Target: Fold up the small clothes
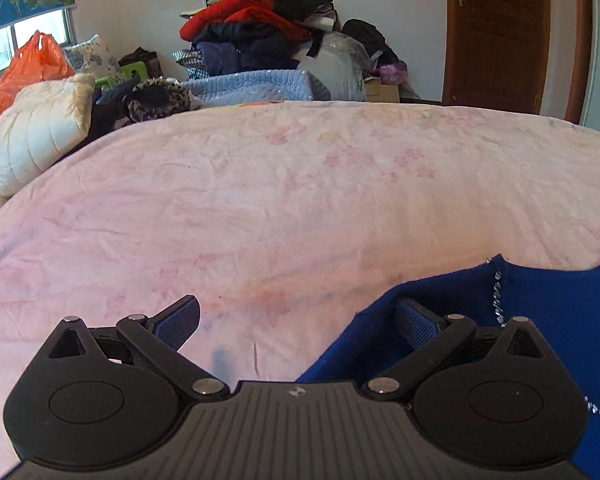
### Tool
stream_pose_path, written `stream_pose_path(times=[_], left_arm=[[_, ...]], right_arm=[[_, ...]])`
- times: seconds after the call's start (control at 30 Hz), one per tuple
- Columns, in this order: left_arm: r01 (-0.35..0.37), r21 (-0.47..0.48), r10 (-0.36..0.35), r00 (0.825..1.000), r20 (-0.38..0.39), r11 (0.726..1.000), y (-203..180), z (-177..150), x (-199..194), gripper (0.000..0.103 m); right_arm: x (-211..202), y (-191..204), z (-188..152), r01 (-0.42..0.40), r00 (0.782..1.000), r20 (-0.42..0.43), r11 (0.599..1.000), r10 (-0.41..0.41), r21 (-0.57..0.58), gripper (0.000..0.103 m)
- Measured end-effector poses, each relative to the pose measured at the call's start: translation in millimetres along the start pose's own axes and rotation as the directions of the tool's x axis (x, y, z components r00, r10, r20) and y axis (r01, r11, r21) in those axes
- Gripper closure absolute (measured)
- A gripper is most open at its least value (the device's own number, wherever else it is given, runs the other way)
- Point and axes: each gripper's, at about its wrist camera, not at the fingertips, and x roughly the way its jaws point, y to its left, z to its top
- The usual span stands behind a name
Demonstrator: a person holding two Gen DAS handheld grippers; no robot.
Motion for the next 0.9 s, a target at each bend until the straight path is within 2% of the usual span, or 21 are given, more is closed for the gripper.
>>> stream_pose_path(times=[0.13,0.23,0.33,0.47,0.63,0.73,0.77,0.8,0.83,0.87,0.9], left_arm=[[-0.015,0.054,0.013,0.999,0.036,0.998,-8,-19,-54,0.0],[-0.086,0.087,0.083,0.996,0.041,0.992,-17,-46,-85,0.0],[-0.051,0.125,0.05,0.999,0.01,0.991,-26,-71,-101,0.0],[-0.007,0.096,0.006,1.0,0.017,0.995,-22,-86,-122,0.0],[-0.004,0.02,0.003,0.999,0.033,1.0,1,-88,-140,0.0],[0.043,-0.023,-0.043,0.999,0.006,0.999,13,-91,-142,0.0],[0.049,-0.036,-0.049,0.999,0.001,0.998,15,-92,-143,0.0],[0.056,-0.046,-0.056,0.998,0.001,0.997,17,-94,-144,0.0],[0.062,-0.056,-0.062,0.998,0.002,0.996,19,-96,-146,0.0],[0.066,-0.065,-0.066,0.998,0.002,0.996,19,-97,-146,0.0],[0.069,-0.069,-0.07,0.998,-0.002,0.995,19,-99,-146,0.0]], right_arm=[[9,-5,-2,0.001,1.0,-0.011,1.0,-0.001,0.01,0.087],[17,-10,-6,0.004,1.0,-0.023,1.0,-0.004,0.018,0.087],[27,-17,-12,0.011,0.999,-0.041,0.999,-0.01,0.034,0.087],[41,-25,-21,0.024,0.997,-0.069,0.998,-0.02,0.051,0.087],[67,-32,-31,0.052,0.991,-0.123,0.998,-0.047,0.038,0.088],[83,-34,-35,0.122,0.982,-0.14,0.992,-0.124,-0.019,0.088],[86,-31,-35,0.162,0.976,-0.133,0.984,-0.171,-0.078,0.088],[86,-25,-36,0.206,0.967,-0.119,0.967,-0.225,-0.152,0.084],[85,-18,-37,0.251,0.955,-0.1,0.939,-0.28,-0.236,0.082],[84,-5,-42,0.305,0.933,-0.067,0.879,-0.353,-0.367,0.072],[83,8,-50,0.362,0.903,-0.018,0.78,-0.43,-0.511,0.05]])
